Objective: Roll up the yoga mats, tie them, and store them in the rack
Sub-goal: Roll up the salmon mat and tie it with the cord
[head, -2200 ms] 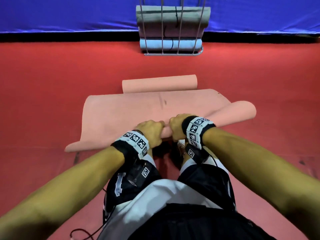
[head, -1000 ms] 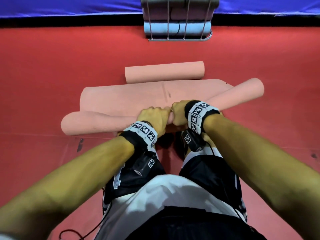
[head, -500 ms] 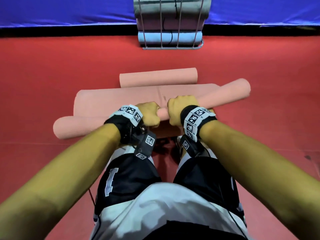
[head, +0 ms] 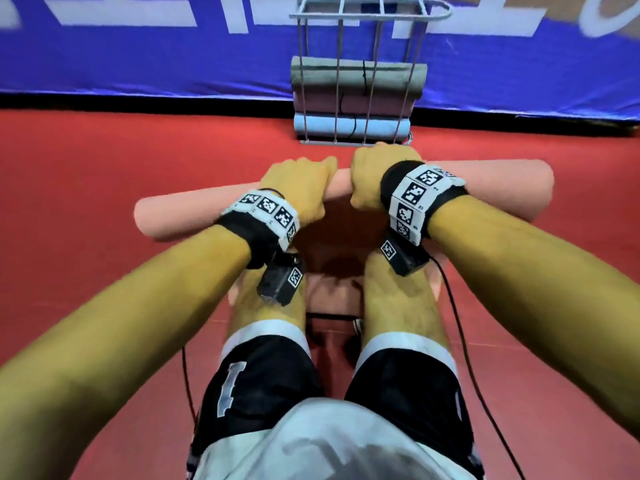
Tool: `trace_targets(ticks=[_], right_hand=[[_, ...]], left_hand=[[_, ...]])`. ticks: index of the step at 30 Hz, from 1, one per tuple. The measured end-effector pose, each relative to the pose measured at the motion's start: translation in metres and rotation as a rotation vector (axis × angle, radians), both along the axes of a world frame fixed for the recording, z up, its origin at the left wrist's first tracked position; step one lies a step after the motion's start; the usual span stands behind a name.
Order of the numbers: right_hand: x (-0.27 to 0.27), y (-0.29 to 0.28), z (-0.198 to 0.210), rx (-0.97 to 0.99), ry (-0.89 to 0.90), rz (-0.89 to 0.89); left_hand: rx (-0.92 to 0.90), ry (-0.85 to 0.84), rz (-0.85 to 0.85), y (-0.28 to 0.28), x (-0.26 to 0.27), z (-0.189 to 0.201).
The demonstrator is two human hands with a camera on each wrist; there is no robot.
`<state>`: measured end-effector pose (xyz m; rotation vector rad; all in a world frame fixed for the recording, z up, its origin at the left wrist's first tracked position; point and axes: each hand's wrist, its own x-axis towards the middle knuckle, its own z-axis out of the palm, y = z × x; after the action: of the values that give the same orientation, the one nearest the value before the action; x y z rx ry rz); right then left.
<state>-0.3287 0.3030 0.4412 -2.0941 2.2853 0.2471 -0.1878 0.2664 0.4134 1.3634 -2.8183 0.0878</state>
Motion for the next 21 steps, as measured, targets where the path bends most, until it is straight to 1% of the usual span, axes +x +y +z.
trace_targets(ticks=[2,3,5,7,8,11,13,14,16,17,19,21], right_hand=[[-0.006,0.006,0.029,-0.023,-0.012,-0.017],[-0.009,0.012,0.035,-0.043,-0.018,-0.022],[-0.013,0.032,0.032,-0.119,-0.026,-0.010],[-0.013,0.056,0.003,-0.148,0.018,0.061],[-0.011,0.068,-0.016,-0.111,0.030,0.097],[-0.001,0.094,-0.069,0.099,-0.012,0.118],[0.004,0.097,-0.090,0.197,-0.011,0.136],[0.006,0.096,-0.095,0.233,-0.009,0.145],[0.008,0.093,-0.099,0.285,-0.004,0.154],[0.008,0.092,-0.101,0.301,-0.005,0.153],[0.007,0.089,-0.106,0.316,-0.003,0.153],[0.006,0.088,-0.108,0.326,0.003,0.155]], left_hand=[[0.024,0.018,-0.013,0.000,-0.007,0.031],[0.051,0.022,-0.020,0.003,-0.010,0.041],[0.161,-0.001,-0.042,0.009,-0.009,0.049],[0.341,-0.037,-0.059,0.018,-0.004,0.032],[0.441,-0.051,-0.060,0.022,0.000,0.018],[0.728,-0.129,-0.068,0.041,0.010,-0.034],[0.878,-0.170,-0.041,0.054,0.015,-0.060],[0.934,-0.152,-0.032,0.058,0.017,-0.070],[0.954,-0.125,-0.023,0.061,0.021,-0.077],[0.911,-0.142,-0.026,0.061,0.022,-0.076],[0.749,-0.174,-0.032,0.062,0.021,-0.078],[0.571,-0.170,-0.030,0.070,0.020,-0.082]])
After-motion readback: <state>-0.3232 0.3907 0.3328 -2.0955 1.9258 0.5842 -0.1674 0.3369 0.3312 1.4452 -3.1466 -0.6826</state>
